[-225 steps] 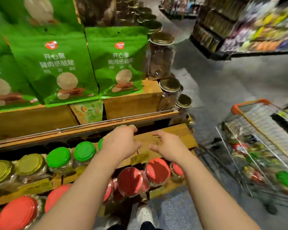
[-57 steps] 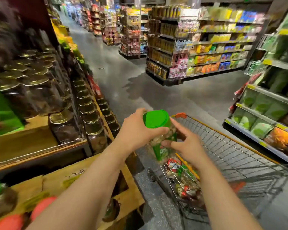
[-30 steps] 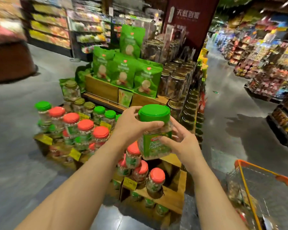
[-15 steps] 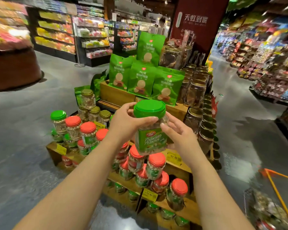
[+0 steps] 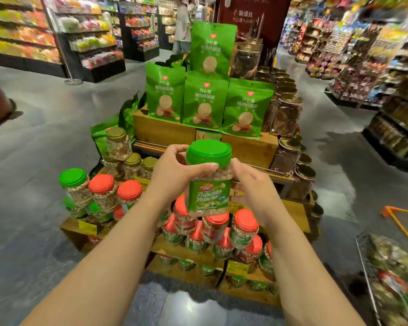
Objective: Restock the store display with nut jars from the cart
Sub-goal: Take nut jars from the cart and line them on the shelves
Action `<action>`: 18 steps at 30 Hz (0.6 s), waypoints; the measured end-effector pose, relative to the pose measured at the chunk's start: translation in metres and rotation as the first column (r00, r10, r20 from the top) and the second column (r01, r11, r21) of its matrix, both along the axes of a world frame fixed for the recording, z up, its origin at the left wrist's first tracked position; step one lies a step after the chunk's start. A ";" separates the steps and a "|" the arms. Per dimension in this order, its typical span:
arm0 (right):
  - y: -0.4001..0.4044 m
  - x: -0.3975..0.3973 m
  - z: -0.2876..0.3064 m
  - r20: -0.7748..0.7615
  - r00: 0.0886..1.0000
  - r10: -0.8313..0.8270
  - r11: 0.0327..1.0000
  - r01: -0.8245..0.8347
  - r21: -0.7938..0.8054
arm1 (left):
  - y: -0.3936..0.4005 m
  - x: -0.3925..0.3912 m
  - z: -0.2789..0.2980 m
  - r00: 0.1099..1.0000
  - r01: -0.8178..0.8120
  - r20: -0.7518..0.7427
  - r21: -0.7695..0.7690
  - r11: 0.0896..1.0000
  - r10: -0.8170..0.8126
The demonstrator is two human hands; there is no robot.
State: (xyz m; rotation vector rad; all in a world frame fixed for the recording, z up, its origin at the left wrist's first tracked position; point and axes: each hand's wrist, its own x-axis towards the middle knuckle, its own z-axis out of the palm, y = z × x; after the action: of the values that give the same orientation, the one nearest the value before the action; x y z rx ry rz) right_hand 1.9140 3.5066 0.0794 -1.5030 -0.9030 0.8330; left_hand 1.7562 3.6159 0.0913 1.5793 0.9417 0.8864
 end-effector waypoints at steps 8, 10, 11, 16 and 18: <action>0.056 0.019 -0.009 -0.081 0.996 -0.038 0.999 0.035 -0.031 | 0.075 0.026 -0.007 0.987 0.157 -0.007 -0.044 0.987 -0.158; 0.074 0.033 -0.014 -0.094 0.994 -0.048 0.999 0.045 -0.031 | 0.093 0.038 -0.009 0.984 0.178 -0.005 -0.049 0.983 -0.178; 0.083 0.040 -0.015 -0.096 0.994 -0.053 0.998 0.050 -0.033 | 0.102 0.044 -0.010 0.983 0.179 -0.018 -0.048 0.983 -0.180; 0.141 0.081 -0.030 -0.075 0.996 -0.047 0.997 0.042 -0.063 | 0.159 0.082 -0.023 0.978 0.168 -0.128 0.004 0.986 -0.166; 0.168 0.098 -0.035 -0.093 0.994 -0.049 0.996 0.041 -0.080 | 0.180 0.098 -0.034 0.976 0.149 -0.163 0.010 0.989 -0.146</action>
State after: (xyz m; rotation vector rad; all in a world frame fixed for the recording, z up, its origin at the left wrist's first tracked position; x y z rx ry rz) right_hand 2.0124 3.6745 0.0443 -1.5322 -0.7714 0.9081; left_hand 1.8544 3.7964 0.0576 1.7362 0.9163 0.6747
